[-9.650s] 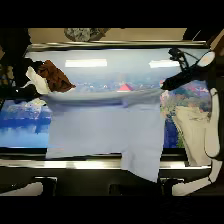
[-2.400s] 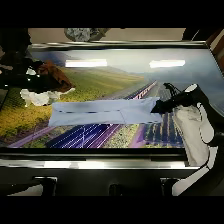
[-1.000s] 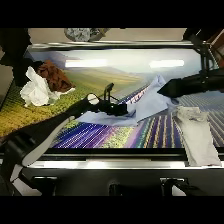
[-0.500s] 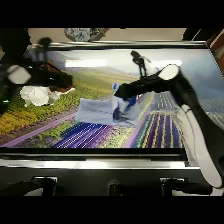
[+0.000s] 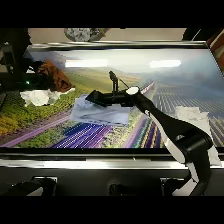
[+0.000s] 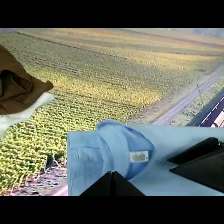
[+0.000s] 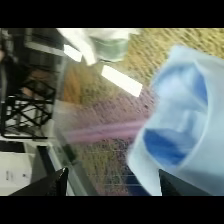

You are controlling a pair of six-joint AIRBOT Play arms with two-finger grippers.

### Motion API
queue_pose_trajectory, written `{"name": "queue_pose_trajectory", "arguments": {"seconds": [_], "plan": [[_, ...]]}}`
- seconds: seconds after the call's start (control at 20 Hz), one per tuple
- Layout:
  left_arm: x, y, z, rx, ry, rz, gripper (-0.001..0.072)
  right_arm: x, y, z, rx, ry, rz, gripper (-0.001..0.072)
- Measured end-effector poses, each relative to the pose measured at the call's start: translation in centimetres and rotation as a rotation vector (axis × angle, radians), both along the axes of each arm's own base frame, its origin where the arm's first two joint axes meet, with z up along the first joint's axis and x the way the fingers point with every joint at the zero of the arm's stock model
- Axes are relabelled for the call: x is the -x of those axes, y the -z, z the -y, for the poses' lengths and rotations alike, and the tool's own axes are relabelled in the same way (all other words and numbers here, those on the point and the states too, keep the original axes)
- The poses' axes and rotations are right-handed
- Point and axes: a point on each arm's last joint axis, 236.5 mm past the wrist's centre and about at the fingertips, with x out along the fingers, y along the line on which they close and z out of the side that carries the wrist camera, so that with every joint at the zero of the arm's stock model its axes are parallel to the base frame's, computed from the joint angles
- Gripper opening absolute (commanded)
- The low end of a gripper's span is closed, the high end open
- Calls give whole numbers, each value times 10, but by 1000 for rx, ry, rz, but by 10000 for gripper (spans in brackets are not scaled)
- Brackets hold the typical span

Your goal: Fold the shirts.

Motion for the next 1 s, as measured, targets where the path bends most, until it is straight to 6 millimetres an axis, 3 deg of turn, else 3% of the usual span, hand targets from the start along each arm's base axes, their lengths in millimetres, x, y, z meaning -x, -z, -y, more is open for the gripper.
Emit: {"name": "queue_pose_trajectory", "arguments": {"seconds": [0.1,0.2,0.35,0.45,0.55,0.65,0.8,0.85,0.9,0.95,1.0], "plan": [[5,19,-2,-9,-3,-41,30,-4,-4,15,-6,-24,31,666],[9,35,-4,-16,-6,-76,30,-8,-6,48,53,-56,71,666],[12,48,-10,-27,-18,-103,30,-13,14,133,280,-75,67,667],[12,51,-13,-30,-25,-108,30,-7,44,197,474,-72,-16,663],[11,52,-14,-33,-28,-107,30,8,69,238,589,-69,-118,632],[10,53,-15,-33,-32,-104,30,17,88,247,609,-50,-187,631],[10,52,-15,-30,-33,-101,31,14,110,226,552,-5,-228,627],[9,52,-15,-27,-33,-99,30,14,115,216,523,5,-245,566],[9,52,-15,-26,-33,-99,30,12,120,205,492,16,-262,363],[9,52,-15,-26,-33,-98,30,13,123,193,459,20,-278,32],[9,52,-15,-26,-34,-98,30,12,124,184,430,21,-279,44]]}}
